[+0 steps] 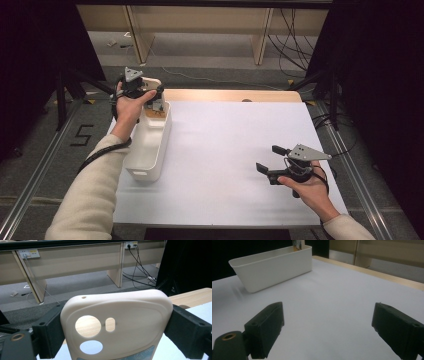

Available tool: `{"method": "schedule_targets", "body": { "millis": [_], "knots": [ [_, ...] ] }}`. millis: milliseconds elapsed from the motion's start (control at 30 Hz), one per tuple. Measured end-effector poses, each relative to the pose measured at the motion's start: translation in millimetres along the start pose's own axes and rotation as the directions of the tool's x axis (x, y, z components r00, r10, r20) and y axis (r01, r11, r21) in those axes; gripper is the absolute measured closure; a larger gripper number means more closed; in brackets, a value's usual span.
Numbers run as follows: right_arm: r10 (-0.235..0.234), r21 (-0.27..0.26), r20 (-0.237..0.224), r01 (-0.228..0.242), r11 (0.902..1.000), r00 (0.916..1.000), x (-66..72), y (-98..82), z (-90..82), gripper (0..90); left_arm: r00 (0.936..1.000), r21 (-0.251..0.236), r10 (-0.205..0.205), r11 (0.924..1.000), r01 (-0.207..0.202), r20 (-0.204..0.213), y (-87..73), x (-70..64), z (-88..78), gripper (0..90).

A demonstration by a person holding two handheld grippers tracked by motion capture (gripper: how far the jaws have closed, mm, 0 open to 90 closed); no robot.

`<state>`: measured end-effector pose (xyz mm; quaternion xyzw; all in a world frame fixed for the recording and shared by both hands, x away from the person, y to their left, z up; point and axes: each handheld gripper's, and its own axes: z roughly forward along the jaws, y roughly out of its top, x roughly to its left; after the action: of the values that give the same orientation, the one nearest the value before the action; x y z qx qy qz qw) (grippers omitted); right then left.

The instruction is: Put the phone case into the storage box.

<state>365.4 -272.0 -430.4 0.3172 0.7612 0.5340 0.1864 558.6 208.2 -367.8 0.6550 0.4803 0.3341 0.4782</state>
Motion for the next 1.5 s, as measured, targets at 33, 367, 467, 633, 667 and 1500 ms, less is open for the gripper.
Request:
{"method": "schedule_targets", "body": {
  "millis": [33,367,467,633,667,1500],
  "knots": [
    [0.000,0.000,0.000,0.000,1.0000,1.0000,0.0,0.0,0.0,11.6,1.0000,0.000,0.000,1.0000,0.000,0.000,0.1,-0.1,0.2,11.2],
    [0.000,-0.001,0.000,0.000,1.0000,1.0000,-0.1,0.0,0.5,11.6,1.0000,-0.001,0.004,1.0000,-0.004,0.000,0.5,-0.2,2.3,11.2],
    [-0.001,-0.001,-0.001,0.001,1.0000,1.0000,-0.1,-0.1,0.6,11.6,1.0000,0.000,0.007,1.0000,-0.007,0.001,0.7,-0.3,3.1,11.2],
    [-0.001,-0.001,0.000,0.001,1.0000,1.0000,-0.2,-0.1,0.6,11.7,1.0000,-0.001,0.009,1.0000,-0.009,0.004,1.7,-1.8,4.2,11.2],
    [-0.002,-0.001,0.000,0.002,1.0000,1.0000,-0.2,-0.1,0.6,11.7,0.9999,-0.001,0.011,0.9999,-0.011,0.004,1.9,-2.2,4.4,11.2],
    [-0.003,0.003,0.000,0.003,1.0000,1.0000,-0.3,-0.3,0.4,11.8,0.9999,0.013,0.012,0.9998,-0.012,0.010,-2.1,-2.4,12.2,11.1]
  ]
}}
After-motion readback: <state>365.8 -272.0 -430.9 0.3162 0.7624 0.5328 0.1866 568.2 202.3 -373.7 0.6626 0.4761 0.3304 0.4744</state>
